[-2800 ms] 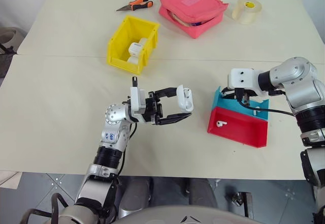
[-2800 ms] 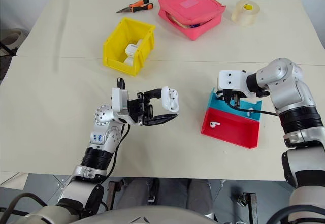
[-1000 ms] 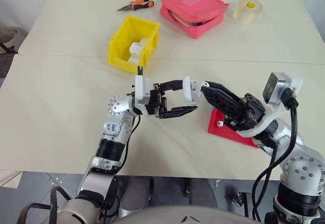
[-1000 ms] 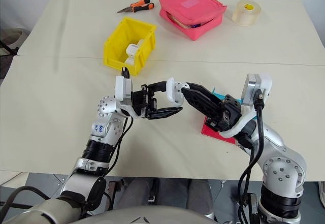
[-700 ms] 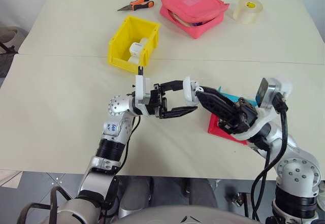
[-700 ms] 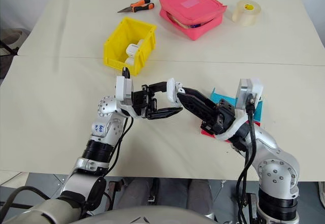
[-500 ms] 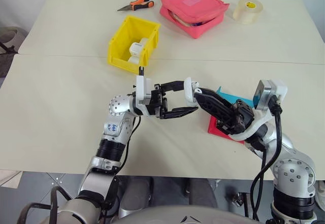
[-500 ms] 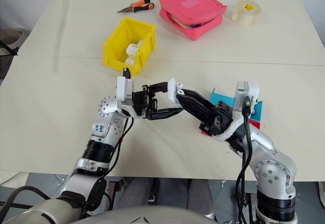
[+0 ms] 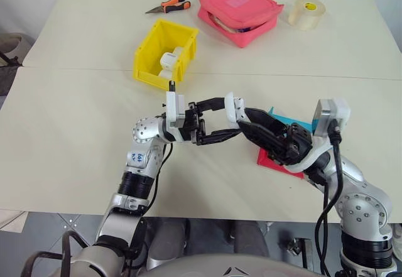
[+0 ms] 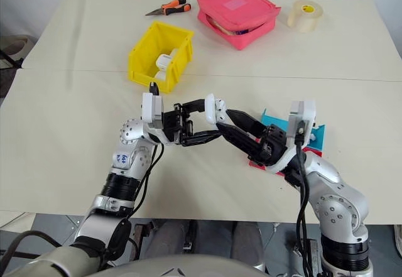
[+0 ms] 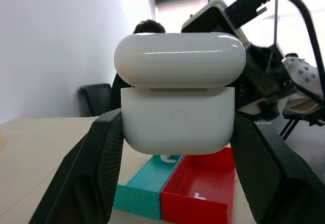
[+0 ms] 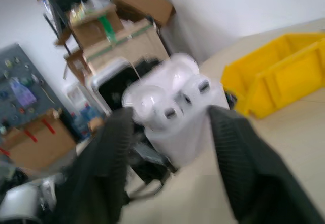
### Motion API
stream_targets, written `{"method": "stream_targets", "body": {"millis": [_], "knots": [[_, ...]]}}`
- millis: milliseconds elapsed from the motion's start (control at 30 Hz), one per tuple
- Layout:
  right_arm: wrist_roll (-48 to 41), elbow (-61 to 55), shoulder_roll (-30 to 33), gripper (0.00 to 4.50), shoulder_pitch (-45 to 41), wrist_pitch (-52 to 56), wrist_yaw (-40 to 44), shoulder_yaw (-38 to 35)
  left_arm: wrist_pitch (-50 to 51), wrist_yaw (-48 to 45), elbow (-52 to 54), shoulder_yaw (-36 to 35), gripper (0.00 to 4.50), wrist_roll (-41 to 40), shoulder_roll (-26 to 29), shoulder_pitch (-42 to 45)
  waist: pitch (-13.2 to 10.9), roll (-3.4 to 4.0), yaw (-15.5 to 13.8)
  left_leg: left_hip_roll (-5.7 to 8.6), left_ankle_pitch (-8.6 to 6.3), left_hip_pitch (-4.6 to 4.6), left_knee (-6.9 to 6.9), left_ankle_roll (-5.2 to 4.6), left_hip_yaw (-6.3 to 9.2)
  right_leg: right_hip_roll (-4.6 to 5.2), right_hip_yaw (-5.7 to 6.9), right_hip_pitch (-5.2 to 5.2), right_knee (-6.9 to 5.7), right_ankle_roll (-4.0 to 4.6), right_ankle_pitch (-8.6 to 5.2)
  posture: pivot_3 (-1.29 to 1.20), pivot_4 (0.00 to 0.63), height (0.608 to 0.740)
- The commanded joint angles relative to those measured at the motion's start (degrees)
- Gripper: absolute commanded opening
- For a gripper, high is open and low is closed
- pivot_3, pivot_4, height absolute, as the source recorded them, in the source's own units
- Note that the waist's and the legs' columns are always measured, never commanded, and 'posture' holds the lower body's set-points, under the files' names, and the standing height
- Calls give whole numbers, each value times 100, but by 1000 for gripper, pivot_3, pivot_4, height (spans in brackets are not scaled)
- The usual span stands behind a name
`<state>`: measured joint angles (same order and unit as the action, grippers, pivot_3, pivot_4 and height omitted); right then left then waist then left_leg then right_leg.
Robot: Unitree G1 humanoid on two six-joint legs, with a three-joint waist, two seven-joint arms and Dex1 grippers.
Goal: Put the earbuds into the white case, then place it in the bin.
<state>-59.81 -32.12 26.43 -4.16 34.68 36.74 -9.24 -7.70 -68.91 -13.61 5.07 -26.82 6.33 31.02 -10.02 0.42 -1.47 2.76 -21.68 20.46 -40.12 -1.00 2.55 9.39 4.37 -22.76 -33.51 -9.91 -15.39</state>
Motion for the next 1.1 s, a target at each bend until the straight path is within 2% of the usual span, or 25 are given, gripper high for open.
{"method": "stream_targets", "body": {"millis": [33, 100, 200, 300, 400, 600, 800, 1100], "knots": [[-56, 42, 415, 2833, -16, -93, 204, -531, 147, -12, 390, -48, 2771, -55, 254, -58, 0, 0, 4, 0, 0, 0, 0, 0, 0, 0, 0, 0, 0, 0, 0, 0, 150, 740], [-116, 119, 602, 2833, 63, -91, 303, -745, 252, 59, 471, -11, 2771, 171, 558, -104, 0, 0, 6, -2, 0, 0, 3, 0, 0, -1, 0, 0, 1, 0, 0, 0, 150, 740], [-43, 182, 803, 2201, 102, -74, 413, -877, 450, 234, 528, 140, 2771, 602, 1029, -115, 0, 0, 9, -4, 0, -3, 4, 0, -1, -3, 0, 0, -1, 1, -1, 0, 150, 740], [578, 89, 1321, 1194, 53, -128, 875, -517, 550, 509, 549, 579, 2771, 1727, 1747, 27, -1, 2, 11, -3, 0, -4, 6, 0, -4, -4, 0, 0, -1, 1, -1, 0, 150, 740], [998, 21, 1463, 115, -210, -213, 1026, -21, 543, 625, 611, 799, 2771, 2014, 1858, 146, -1, 0, 8, -4, 0, -4, 6, 0, -5, -4, -3, 0, -1, 1, -1, 0, 150, 740], [1400, -17, 1314, 49, -997, 43, 832, 836, 831, 843, 736, 1026, 2771, 2174, 1639, 282, -2, -1, -1, -3, 0, -2, 5, 0, 1, -3, -2, 0, 1, 1, -1, 0, 150, 740], [1828, 234, 1323, 49, -1188, 224, 729, 1236, 895, 940, 885, 1075, 2771, 2097, 1479, 241, -2, -1, -7, -3, 0, -1, 4, 1, 3, -2, -1, 0, 1, 1, -1, 0, 150, 740], [2174, 681, 1511, 49, -483, -190, 1096, 746, 575, 828, 901, 916, 2771, 1807, 1406, 94, -3, -2, -2, -3, 0, 0, 3, 0, -1, -1, -1, -1, 0, 1, -1, 0, 150, 740]]}}
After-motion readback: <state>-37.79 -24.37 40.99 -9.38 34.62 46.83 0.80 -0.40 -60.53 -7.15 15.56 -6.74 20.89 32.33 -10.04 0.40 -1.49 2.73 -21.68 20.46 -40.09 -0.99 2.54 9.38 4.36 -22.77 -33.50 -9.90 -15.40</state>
